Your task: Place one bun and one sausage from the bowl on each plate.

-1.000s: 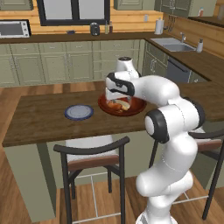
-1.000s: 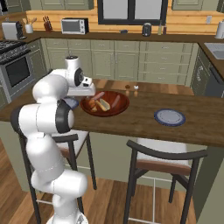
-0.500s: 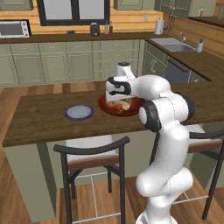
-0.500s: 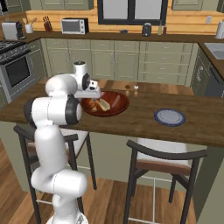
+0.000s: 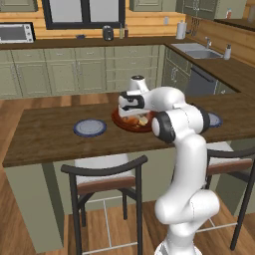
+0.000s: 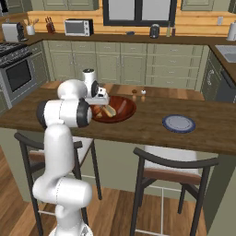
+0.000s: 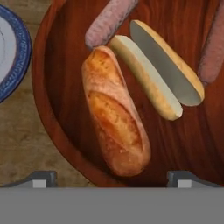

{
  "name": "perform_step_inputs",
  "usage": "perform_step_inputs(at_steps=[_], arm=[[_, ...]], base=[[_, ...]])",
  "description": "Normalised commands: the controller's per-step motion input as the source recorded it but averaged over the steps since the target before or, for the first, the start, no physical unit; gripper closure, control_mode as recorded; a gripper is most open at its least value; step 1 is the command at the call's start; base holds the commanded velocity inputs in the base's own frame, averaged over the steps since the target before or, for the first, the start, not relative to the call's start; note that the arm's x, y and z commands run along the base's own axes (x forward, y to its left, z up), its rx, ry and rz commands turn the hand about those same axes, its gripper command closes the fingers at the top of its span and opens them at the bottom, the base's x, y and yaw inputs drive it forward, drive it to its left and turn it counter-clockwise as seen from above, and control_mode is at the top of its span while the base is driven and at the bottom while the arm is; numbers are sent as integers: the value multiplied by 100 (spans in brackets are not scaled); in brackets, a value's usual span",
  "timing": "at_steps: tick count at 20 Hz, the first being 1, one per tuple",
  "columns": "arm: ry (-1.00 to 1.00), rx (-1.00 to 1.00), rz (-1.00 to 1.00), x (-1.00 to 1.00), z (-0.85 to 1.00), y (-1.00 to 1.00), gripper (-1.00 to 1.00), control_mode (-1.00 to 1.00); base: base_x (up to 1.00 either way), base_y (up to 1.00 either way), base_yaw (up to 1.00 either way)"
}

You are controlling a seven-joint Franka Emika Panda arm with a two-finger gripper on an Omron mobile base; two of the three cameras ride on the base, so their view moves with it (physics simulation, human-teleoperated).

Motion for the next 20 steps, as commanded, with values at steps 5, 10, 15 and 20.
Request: perform_step_inputs(at_steps=[5, 10, 15, 20], arm=[[0, 0, 0, 37, -36, 0, -100, -100], [1, 0, 0, 20, -44, 0, -100, -100], [1, 0, 0, 4, -22, 0, 100, -100], [1, 0, 0, 9, 0, 0, 100, -100]], base=[[0, 0, 0], [0, 0, 0], [0, 0, 0], [0, 0, 0]])
